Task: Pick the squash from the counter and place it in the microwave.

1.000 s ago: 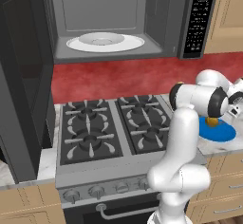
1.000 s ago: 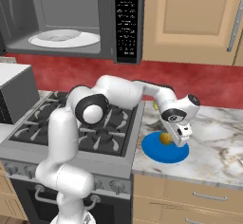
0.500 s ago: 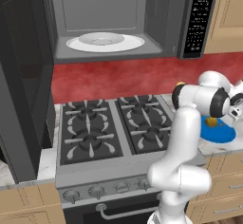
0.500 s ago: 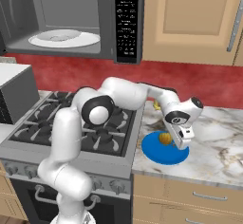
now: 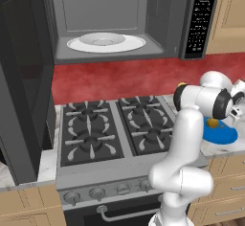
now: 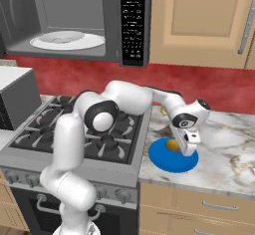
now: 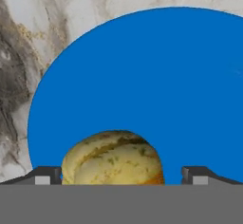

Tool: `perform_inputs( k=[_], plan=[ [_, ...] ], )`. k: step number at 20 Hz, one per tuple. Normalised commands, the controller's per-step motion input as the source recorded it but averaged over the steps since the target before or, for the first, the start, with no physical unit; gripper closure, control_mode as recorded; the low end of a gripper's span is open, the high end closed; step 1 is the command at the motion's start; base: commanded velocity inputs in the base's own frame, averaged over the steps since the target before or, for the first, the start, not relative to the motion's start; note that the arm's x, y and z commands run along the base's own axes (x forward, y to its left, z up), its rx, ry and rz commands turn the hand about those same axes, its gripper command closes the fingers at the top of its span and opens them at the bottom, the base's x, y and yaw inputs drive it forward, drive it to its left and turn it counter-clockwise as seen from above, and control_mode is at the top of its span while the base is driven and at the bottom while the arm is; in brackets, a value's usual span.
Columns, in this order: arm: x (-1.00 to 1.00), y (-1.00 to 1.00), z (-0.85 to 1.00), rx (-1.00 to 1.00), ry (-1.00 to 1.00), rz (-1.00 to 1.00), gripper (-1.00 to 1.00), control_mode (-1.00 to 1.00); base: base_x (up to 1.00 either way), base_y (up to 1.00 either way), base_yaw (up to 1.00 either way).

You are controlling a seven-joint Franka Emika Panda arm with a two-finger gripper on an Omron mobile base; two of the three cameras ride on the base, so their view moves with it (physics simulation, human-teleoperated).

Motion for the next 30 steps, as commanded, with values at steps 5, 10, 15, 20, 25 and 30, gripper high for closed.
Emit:
perform_inputs(
  k=[5,10,15,20,25,30],
  plan=[
    [0.0,0.24,0.0,0.0,0.04,-0.03,-1.0,-1.0,0.0,0.0,0.0],
    [-0.02,0.22,-0.03,0.0,0.04,-0.05,-1.0,-1.0,0.0,0.0,0.0],
    [0.0,0.09,-0.23,-0.01,0.06,-0.04,-1.0,-1.0,0.0,0.0,0.0],
    [0.0,-0.05,-0.35,-0.05,0.05,-0.01,-1.0,-1.0,0.0,0.0,0.0],
    [0.0,-0.13,-0.37,-0.06,0.03,0.0,-1.0,-1.0,0.0,0.0,0.0],
    [0.0,0.0,-0.43,-0.01,0.05,0.0,-1.0,-1.0,0.0,0.0,0.0]
  ],
)
